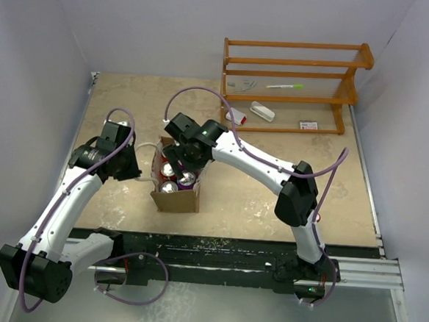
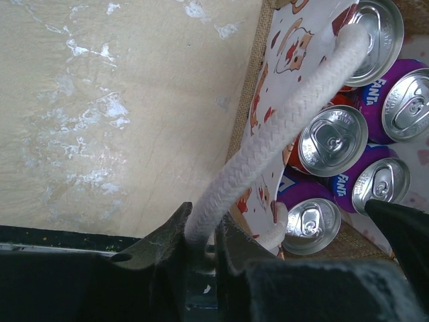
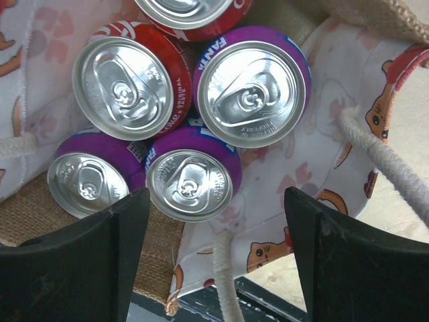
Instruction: Take the beverage out of the canvas bag
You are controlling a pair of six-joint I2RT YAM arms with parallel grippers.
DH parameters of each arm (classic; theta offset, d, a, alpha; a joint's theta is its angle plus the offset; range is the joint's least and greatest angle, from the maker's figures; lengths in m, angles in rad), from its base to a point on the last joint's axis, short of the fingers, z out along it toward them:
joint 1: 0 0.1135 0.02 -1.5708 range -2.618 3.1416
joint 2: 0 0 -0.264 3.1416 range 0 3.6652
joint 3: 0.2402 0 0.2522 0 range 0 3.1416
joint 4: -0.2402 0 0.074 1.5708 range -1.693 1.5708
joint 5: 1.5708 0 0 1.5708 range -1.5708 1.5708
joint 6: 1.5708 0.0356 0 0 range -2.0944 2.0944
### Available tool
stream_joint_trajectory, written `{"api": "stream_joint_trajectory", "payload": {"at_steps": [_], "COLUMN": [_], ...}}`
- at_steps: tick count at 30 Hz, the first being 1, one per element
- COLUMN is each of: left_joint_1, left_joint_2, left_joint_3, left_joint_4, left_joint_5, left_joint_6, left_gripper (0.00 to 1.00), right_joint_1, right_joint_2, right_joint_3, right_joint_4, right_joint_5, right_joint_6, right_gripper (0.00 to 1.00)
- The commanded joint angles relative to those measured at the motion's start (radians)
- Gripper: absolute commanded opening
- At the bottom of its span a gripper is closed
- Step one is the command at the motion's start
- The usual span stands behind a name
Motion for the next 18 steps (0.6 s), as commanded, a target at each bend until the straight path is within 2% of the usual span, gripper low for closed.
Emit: {"api": "stream_joint_trajectory", "payload": {"at_steps": [1,10,18], "left_joint_1": [0.005,0.004,0.004], "left_joint_2": [-0.014,-0.034,-0.032], "left_joint_3": [-0.007,-0.013,-0.016], "left_joint_4": [0.030,0.039,0.046], "left_joint_5": [0.024,0.035,0.045], "left_joint_6": [0.006,0.012,0.016], "left_gripper": [0.21,0.21,0.21], "right_joint_1": [0.011,0.034,0.059], "right_joint_2": [-0.023,-0.003,0.013], "right_joint_3": [0.073,0.158,0.098], "right_joint_4": [-0.033,-0.024,-0.036], "right_joint_5": [0.055,0.041,0.101], "right_joint_6": [0.006,0.049,0.155], "right_gripper": [0.83,0.83,0.72]}}
